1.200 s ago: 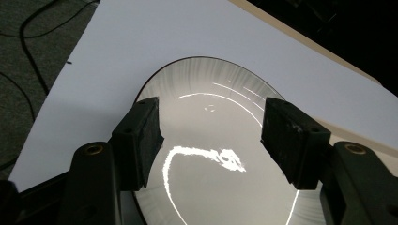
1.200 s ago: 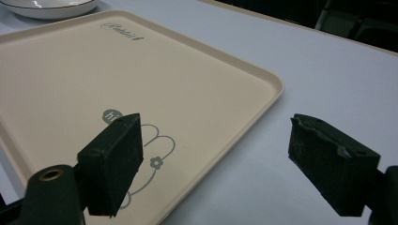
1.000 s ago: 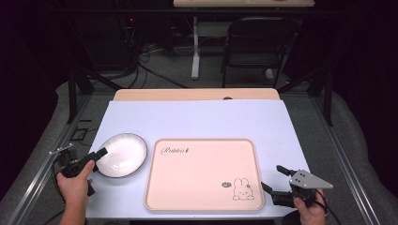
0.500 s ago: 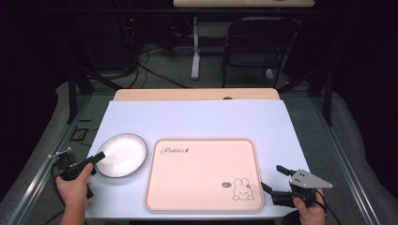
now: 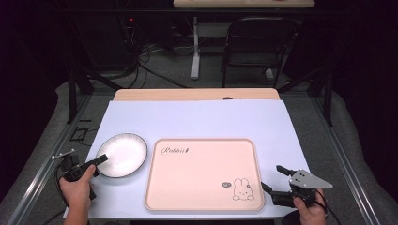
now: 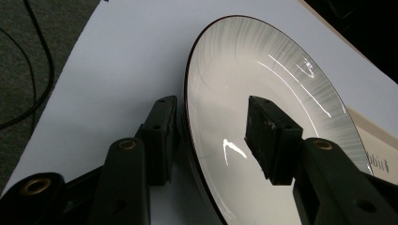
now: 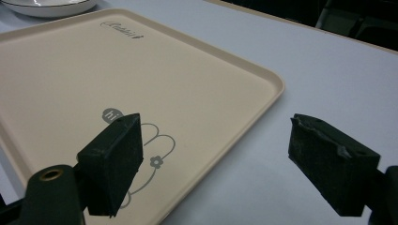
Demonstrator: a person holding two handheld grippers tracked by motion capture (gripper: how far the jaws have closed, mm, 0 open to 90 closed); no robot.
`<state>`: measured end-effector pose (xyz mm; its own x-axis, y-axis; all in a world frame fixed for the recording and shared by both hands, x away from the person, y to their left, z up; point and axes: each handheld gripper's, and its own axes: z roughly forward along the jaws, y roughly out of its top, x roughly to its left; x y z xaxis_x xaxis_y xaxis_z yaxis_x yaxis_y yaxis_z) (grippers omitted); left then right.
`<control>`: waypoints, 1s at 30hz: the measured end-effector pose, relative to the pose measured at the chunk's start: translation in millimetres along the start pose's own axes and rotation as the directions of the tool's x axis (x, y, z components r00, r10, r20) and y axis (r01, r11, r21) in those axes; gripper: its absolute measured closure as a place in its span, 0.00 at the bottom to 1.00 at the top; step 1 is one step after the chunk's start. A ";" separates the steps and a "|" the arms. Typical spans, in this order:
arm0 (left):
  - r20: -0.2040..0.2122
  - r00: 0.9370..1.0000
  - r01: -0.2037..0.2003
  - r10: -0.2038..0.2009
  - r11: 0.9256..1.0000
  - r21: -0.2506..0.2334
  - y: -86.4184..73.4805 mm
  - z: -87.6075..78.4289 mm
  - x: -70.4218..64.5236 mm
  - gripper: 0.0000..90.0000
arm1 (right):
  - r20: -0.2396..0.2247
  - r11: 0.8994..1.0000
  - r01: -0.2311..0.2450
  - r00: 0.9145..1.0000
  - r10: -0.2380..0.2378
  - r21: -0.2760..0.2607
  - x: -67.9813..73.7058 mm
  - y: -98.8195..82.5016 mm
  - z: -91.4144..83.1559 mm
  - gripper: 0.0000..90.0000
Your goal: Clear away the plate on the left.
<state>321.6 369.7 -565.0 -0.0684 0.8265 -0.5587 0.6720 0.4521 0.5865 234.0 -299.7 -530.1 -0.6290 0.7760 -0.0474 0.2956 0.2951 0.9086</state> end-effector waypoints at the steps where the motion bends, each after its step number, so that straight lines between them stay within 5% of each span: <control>1: -0.002 1.000 0.005 -0.005 1.000 0.004 -0.3 0.9 0.0 0.61 | 0.000 1.000 0.000 1.000 0.000 0.000 0.0 0.0 0.0 0.19; 30: -0.050 0.995 0.081 -0.082 0.997 -0.015 -3.7 4.8 0.8 0.85 | -0.003 1.000 0.006 1.000 -0.006 0.002 0.3 0.3 0.5 0.19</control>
<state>322.5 367.1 -570.4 -0.1601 0.8025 -0.5747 0.6528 0.5228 0.5482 234.2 -299.2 -530.1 -0.6327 0.7727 -0.0514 0.2934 0.3007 0.9075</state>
